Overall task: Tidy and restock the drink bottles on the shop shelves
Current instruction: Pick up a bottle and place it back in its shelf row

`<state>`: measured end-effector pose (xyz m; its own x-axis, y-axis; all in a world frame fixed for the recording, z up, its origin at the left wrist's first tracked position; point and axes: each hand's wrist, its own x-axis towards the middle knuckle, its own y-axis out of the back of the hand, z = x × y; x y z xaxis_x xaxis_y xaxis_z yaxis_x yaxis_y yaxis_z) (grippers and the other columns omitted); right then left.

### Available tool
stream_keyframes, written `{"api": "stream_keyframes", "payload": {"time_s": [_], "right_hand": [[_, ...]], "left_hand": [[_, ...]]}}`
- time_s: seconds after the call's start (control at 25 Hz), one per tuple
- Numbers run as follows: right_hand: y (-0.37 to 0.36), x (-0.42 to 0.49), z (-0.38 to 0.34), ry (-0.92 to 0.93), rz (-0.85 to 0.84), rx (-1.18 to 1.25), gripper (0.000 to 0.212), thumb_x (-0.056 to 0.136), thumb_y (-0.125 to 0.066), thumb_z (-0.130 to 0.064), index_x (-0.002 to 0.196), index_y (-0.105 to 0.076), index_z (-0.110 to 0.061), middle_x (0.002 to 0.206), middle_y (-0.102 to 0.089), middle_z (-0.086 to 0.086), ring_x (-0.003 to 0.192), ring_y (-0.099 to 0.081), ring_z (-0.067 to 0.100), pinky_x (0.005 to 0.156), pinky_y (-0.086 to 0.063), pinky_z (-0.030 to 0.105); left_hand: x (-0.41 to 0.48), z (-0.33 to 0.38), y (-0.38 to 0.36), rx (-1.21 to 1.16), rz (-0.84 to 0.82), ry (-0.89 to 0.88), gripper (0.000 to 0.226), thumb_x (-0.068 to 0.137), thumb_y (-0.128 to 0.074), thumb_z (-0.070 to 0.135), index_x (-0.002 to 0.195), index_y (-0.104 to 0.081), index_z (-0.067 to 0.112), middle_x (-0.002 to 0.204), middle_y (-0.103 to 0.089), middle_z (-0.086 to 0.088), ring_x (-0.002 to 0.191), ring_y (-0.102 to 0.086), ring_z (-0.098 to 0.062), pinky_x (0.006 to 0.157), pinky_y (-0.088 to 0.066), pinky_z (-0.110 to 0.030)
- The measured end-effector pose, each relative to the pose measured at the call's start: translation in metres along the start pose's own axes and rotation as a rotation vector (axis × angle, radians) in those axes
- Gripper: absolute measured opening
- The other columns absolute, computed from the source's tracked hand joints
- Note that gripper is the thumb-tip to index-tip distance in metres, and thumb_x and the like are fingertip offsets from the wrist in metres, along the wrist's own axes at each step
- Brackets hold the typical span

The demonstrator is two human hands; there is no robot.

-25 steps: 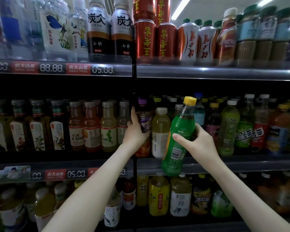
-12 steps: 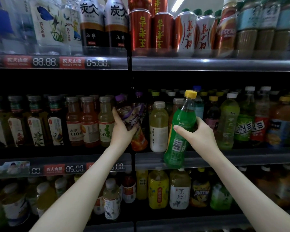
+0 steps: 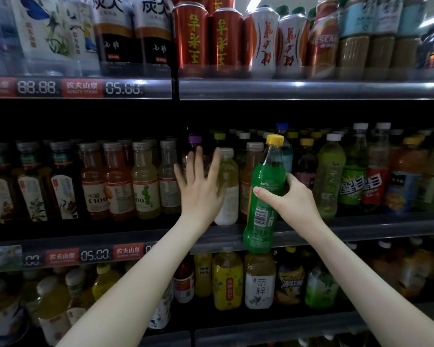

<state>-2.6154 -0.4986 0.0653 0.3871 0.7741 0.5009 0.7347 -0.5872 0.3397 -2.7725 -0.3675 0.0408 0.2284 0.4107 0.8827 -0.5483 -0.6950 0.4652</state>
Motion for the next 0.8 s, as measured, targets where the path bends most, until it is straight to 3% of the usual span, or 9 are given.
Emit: {"api": "stream_keyframes", "payload": {"time_s": [0.12,0.24,0.32,0.4,0.48,0.6,0.68,0.8], "right_hand": [[0.004,0.001,-0.001,-0.004,-0.003,-0.001,0.036,0.077,-0.075,-0.04,0.106,-0.057,-0.03,0.096,-0.061,-0.019,0.086,-0.055,-0.007,0.061,-0.039,0.009],[0.008,0.001,-0.001,-0.002,-0.009,-0.019,0.035,0.077,-0.076,-0.04,0.105,-0.056,-0.031,0.095,-0.06,-0.02,0.085,-0.054,-0.008,0.062,-0.039,0.009],[0.011,0.0,0.0,-0.006,0.0,-0.025,0.034,0.077,-0.076,-0.04,0.104,-0.055,-0.032,0.094,-0.059,-0.022,0.084,-0.053,-0.009,0.061,-0.038,0.008],[0.014,-0.001,0.001,-0.008,0.015,-0.027,0.035,0.077,-0.075,-0.04,0.104,-0.055,-0.033,0.094,-0.058,-0.022,0.084,-0.052,-0.01,0.061,-0.038,0.008],[0.015,-0.003,0.003,-0.015,0.024,-0.029,0.036,0.077,-0.075,-0.04,0.105,-0.055,-0.033,0.094,-0.058,-0.023,0.084,-0.052,-0.01,0.061,-0.037,0.009],[0.015,-0.007,0.005,-0.033,0.022,-0.035,0.036,0.076,-0.076,-0.04,0.106,-0.056,-0.031,0.093,-0.058,-0.023,0.084,-0.053,-0.009,0.061,-0.038,0.01],[0.014,-0.01,0.006,-0.042,0.015,-0.045,0.036,0.076,-0.076,-0.04,0.105,-0.056,-0.03,0.094,-0.059,-0.022,0.084,-0.053,-0.009,0.061,-0.038,0.01],[0.011,-0.016,0.005,-0.052,0.002,-0.05,0.037,0.076,-0.076,-0.039,0.105,-0.056,-0.03,0.094,-0.059,-0.022,0.085,-0.053,-0.008,0.061,-0.039,0.01]], "left_hand": [[0.008,0.012,-0.004,0.09,-0.1,-0.065,0.093,0.082,-0.052,0.063,0.151,0.001,0.028,0.156,-0.015,-0.021,0.144,0.009,-0.035,0.101,0.031,-0.056],[0.01,0.016,-0.011,0.111,-0.203,-0.066,0.102,0.08,-0.052,0.066,0.149,0.013,0.028,0.155,-0.013,-0.022,0.139,0.027,-0.032,0.095,0.038,-0.053],[0.011,0.02,-0.013,0.036,-0.213,-0.052,0.103,0.079,-0.06,0.058,0.151,0.007,0.027,0.15,-0.02,-0.027,0.141,0.022,-0.036,0.096,0.036,-0.053],[0.01,0.022,-0.01,-0.041,-0.166,-0.079,0.1,0.074,-0.07,0.047,0.151,-0.009,0.027,0.139,-0.032,-0.031,0.142,0.006,-0.039,0.103,0.026,-0.056],[0.002,0.022,-0.009,-0.104,-0.094,-0.145,0.097,0.069,-0.077,0.037,0.147,-0.02,0.028,0.131,-0.038,-0.03,0.137,-0.011,-0.041,0.109,0.0,-0.061],[-0.018,0.026,0.0,-0.294,-0.075,-0.215,0.096,0.072,-0.078,0.017,0.145,-0.018,0.033,0.138,-0.029,-0.027,0.125,-0.036,-0.047,0.088,-0.045,-0.055],[-0.025,0.028,0.009,-0.415,-0.12,-0.13,0.101,0.077,-0.074,0.013,0.142,-0.002,0.041,0.144,-0.021,-0.028,0.121,-0.041,-0.049,0.078,-0.052,-0.047],[-0.02,0.025,0.017,-0.443,-0.182,0.045,0.105,0.081,-0.071,0.022,0.134,0.015,0.051,0.144,-0.019,-0.025,0.109,-0.05,-0.046,0.075,-0.05,-0.044]]}}
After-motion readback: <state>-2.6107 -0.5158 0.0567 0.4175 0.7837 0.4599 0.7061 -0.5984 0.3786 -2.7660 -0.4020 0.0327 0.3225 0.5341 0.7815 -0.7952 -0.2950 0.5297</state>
